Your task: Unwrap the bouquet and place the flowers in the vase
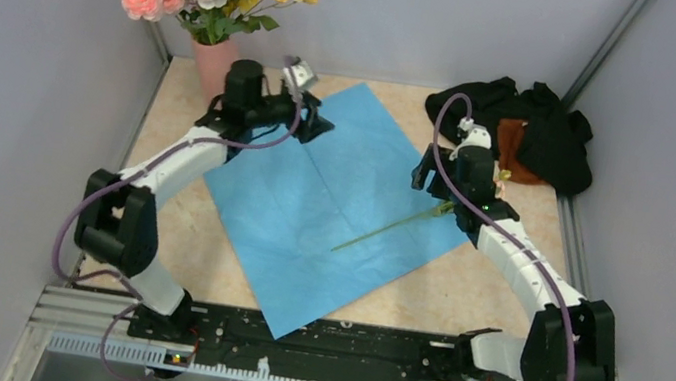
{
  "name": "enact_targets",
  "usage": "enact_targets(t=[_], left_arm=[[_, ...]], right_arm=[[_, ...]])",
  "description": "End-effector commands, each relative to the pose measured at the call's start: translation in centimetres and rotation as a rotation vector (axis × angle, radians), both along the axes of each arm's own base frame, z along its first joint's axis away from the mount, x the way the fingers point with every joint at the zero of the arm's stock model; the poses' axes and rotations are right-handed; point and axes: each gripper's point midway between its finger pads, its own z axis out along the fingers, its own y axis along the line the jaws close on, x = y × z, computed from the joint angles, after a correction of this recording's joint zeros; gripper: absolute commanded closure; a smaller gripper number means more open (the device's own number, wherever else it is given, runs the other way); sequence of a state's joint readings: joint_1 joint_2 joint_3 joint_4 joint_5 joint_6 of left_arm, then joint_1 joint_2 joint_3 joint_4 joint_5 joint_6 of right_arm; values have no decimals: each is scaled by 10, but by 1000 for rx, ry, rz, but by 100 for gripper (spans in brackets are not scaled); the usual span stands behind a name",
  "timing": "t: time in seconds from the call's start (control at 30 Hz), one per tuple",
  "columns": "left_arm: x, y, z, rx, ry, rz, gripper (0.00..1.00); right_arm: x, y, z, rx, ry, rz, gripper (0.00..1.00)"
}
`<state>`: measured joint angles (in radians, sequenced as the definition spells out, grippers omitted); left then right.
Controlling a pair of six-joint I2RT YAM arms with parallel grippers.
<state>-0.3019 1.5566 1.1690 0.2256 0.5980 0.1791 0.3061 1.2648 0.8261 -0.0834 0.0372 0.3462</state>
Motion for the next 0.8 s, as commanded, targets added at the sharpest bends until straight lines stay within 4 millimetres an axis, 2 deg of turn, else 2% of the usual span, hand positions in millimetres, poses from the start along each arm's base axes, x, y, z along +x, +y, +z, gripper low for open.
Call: enact_targets(t=[0.0, 0.03, 0.13, 0.23, 0.37, 0.6, 0.77], left_arm=[[-49, -68, -69, 217, 139, -361, 28], [-54, -81, -93, 260, 192, -408, 28], [-72, -117, -125, 331, 243, -525, 28], [-84, -145, -144, 343, 245, -585, 28], [-98, -172, -155, 330, 250, -656, 28], [-125, -200, -190, 388, 288, -712, 29], [-127, -215, -211, 429, 294, -688, 31]], right_arm=[[-7, -4, 35, 36, -81, -44, 23], [-9, -8, 38, 34, -92, -59, 23], [-16, -21, 51, 32, -140, -115, 23], [-19, -33, 61, 26, -163, -155, 23], [-23, -45, 71, 19, -183, -183, 23], [-29, -57, 81, 9, -222, -213, 24], [-30, -57, 76, 3, -222, -207, 24]])
